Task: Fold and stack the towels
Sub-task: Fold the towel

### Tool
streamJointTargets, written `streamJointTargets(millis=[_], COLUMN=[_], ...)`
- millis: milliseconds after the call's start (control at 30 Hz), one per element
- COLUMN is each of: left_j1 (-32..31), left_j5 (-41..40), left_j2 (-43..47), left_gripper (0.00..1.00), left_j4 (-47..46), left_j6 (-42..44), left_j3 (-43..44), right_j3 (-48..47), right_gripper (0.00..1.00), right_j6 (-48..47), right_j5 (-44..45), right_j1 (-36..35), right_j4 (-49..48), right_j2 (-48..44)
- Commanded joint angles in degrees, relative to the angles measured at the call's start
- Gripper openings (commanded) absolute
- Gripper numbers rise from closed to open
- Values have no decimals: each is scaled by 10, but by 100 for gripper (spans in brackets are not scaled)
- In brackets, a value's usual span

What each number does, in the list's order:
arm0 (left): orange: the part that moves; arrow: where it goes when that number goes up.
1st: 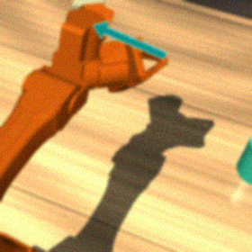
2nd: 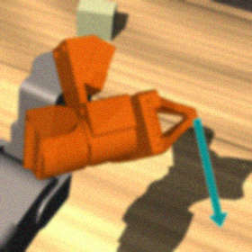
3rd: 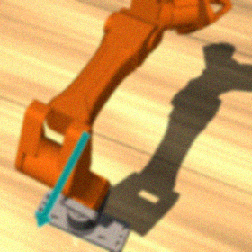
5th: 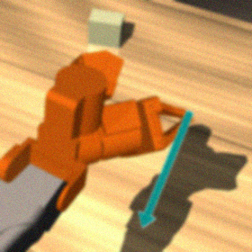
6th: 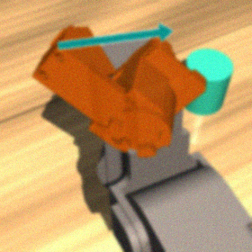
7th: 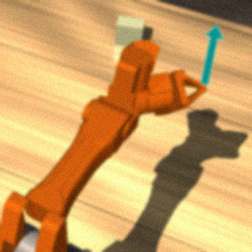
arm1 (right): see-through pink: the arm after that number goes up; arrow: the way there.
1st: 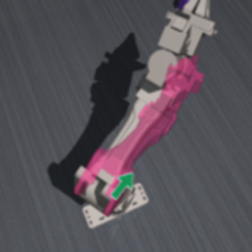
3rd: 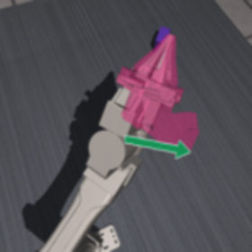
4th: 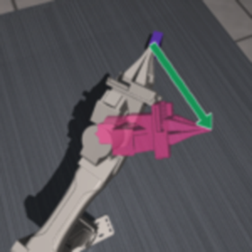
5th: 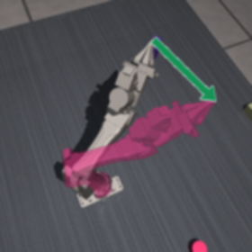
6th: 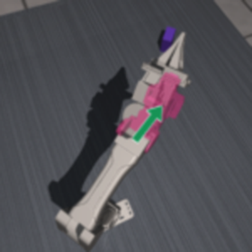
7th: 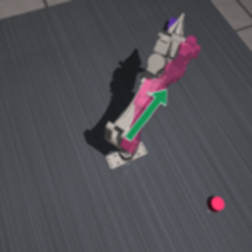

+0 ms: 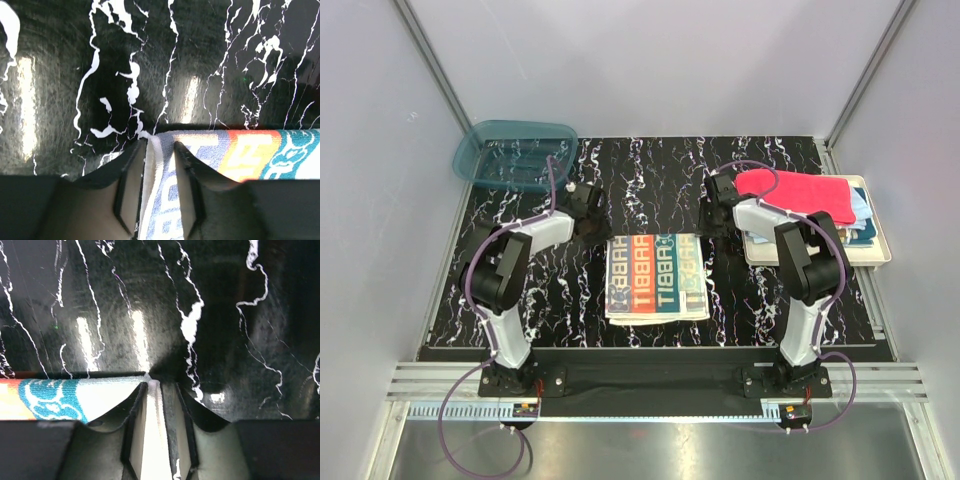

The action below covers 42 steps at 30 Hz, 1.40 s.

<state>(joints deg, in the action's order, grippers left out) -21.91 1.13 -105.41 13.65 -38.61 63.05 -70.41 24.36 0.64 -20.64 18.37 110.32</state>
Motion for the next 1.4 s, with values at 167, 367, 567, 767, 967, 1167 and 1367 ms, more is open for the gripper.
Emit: streamJointTargets(millis=[167, 367, 567, 767, 967, 1167, 1367], left_j1=[0, 21, 54, 68, 68, 65, 55], left_j5=[-24, -21, 1, 20, 7, 5, 5], left_j2=[-28, -52, -86, -58, 17, 84, 124], left_gripper=[23, 11, 0, 0, 0, 0, 0], left_j4=[5, -6, -24, -70, -107, -151, -174], left_j6=[16, 30, 38, 29, 9, -19, -23], left_j3=[54, 118, 197, 181, 104, -11, -75], right_j3=[-52, -120, -199, -213, -149, -52, 13], right_gripper=[11, 4, 2, 1, 1, 1, 1], right_j6=[-3, -6, -3, -5, 4, 19, 23], right_j5=[-1, 8, 9, 12, -6, -35, -21], right_j1=[-9, -7, 9, 17, 18, 10, -19], right_j4=[15, 39, 40, 17, -8, -43, -47], right_j2=[32, 61, 89, 66, 15, -55, -110])
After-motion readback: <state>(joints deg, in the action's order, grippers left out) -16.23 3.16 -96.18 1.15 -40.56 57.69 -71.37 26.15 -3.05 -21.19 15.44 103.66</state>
